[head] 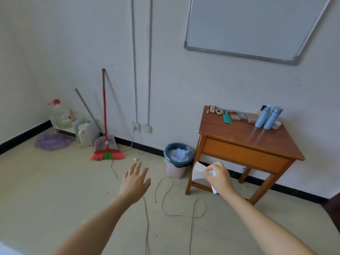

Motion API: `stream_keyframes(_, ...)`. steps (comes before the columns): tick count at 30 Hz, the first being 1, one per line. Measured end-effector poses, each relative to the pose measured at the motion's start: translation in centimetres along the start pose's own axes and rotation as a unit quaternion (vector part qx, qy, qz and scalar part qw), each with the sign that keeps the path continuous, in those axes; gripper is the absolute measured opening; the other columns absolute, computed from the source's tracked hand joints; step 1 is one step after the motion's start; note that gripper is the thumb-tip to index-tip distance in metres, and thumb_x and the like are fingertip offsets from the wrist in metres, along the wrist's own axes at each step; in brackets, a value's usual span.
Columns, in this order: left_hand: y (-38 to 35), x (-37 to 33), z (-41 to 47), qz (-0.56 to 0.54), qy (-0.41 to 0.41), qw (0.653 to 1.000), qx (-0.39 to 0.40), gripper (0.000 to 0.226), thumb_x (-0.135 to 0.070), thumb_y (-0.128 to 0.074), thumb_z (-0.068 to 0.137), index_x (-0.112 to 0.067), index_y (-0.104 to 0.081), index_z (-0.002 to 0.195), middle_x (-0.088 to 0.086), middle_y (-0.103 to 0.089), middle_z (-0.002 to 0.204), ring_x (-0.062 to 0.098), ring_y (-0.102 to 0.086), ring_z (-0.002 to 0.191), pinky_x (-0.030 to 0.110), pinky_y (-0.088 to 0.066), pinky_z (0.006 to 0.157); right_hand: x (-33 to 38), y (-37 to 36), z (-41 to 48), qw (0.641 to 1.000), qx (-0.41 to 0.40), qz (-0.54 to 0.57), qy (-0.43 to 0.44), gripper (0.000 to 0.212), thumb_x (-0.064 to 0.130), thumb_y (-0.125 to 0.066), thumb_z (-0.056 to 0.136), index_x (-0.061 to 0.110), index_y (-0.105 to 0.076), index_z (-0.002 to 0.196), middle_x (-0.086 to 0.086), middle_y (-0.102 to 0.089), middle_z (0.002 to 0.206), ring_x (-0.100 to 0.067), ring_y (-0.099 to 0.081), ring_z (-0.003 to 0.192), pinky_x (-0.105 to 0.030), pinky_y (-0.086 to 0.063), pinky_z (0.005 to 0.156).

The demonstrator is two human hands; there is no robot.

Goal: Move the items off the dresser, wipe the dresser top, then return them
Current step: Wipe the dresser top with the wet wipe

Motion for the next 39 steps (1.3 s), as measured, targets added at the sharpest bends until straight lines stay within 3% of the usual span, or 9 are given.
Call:
stream_keyframes(5,-2.2,-2.9,11.3,0.008,-0.019,1.000,0.022,0.051,-0.042,-0.028,0.097,-0.022,-0.021,0.144,0.005,-0.005,0.156,0.022,0.002,0.144,0.038,-0.006,0.116,-4.1,-1.5,10.0,1.000,-0.008,-0.009,-0.013,0.009,0.011,-0.061,0.084,0.003,-0.064,0.087,0.002,-0.045,0.094,-0.014,-0.049,0.087,-0.020,-0.035,0.072)
stream_keyframes(15,-3.0,-6.4,31.6,-0.009,0.007,0.999,0.036,0.054,-0.045,-0.028,0.096,-0.022,-0.021,0.145,0.003,-0.006,0.156,0.021,0.001,0.144,0.038,-0.006,0.116,-6.9,-4.5,30.0,0.999,0.035,-0.031,0.013,0.015,0.014,-0.057,0.087,0.003,-0.065,0.094,-0.003,-0.048,0.096,-0.015,-0.049,0.086,-0.020,-0.035,0.070)
stream_keyframes(19,-5.2,-5.2,37.0,-0.018,0.026,0.998,0.057,0.053,-0.043,-0.028,0.097,-0.022,-0.020,0.144,0.002,-0.006,0.156,0.021,0.001,0.144,0.036,-0.006,0.116,-7.4,-7.3,35.5,0.998,0.057,-0.039,0.008,0.017,0.015,-0.055,0.088,0.004,-0.064,0.098,-0.003,-0.048,0.098,-0.020,-0.052,0.096,-0.019,-0.034,0.071)
stream_keyframes(24,-7.7,-3.5,45.1,-0.024,0.020,0.994,0.101,0.052,-0.044,-0.028,0.097,-0.024,-0.019,0.145,0.003,-0.006,0.156,0.021,0.001,0.144,0.037,-0.007,0.116,-8.0,-12.2,43.1,0.992,0.105,-0.075,0.007,0.024,0.016,-0.051,0.089,0.008,-0.061,0.109,-0.007,-0.050,0.115,-0.020,-0.049,0.108,-0.022,-0.037,0.086)
stream_keyframes(31,-9.3,-0.4,58.3,-0.021,-0.034,0.986,0.163,0.051,-0.041,-0.027,0.098,-0.023,-0.017,0.145,0.003,-0.005,0.156,0.021,0.000,0.144,0.034,-0.005,0.116,-10.0,-18.8,53.3,0.980,0.152,-0.088,-0.094,0.028,0.015,-0.046,0.091,0.010,-0.056,0.117,-0.007,-0.047,0.121,-0.019,-0.048,0.110,-0.022,-0.038,0.089)
stream_keyframes(36,-10.2,1.7,65.2,-0.012,-0.055,0.979,0.196,0.051,-0.041,-0.027,0.098,-0.023,-0.016,0.145,0.002,-0.005,0.156,0.020,0.000,0.143,0.034,-0.006,0.116,-11.2,-22.9,58.6,0.962,0.215,-0.075,-0.149,0.043,0.016,-0.048,0.091,0.010,-0.042,0.133,-0.008,-0.044,0.133,-0.022,-0.045,0.120,-0.026,-0.035,0.099)
stream_keyframes(39,-11.8,2.6,66.8,-0.002,-0.065,0.972,0.225,0.051,-0.041,-0.027,0.098,-0.022,-0.018,0.144,0.002,-0.006,0.156,0.020,-0.001,0.143,0.035,-0.007,0.116,-11.8,-24.4,59.7,0.953,0.240,-0.039,-0.181,0.033,0.017,-0.053,0.088,0.015,-0.052,0.121,-0.009,-0.047,0.124,-0.024,-0.047,0.114,-0.027,-0.039,0.090)
Point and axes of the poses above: each hand's wrist, its own z-axis towards the middle knuckle, its own y-axis out of the back of the hand, x = y × z, the point moved 5 cm from there along z, towards the middle knuckle
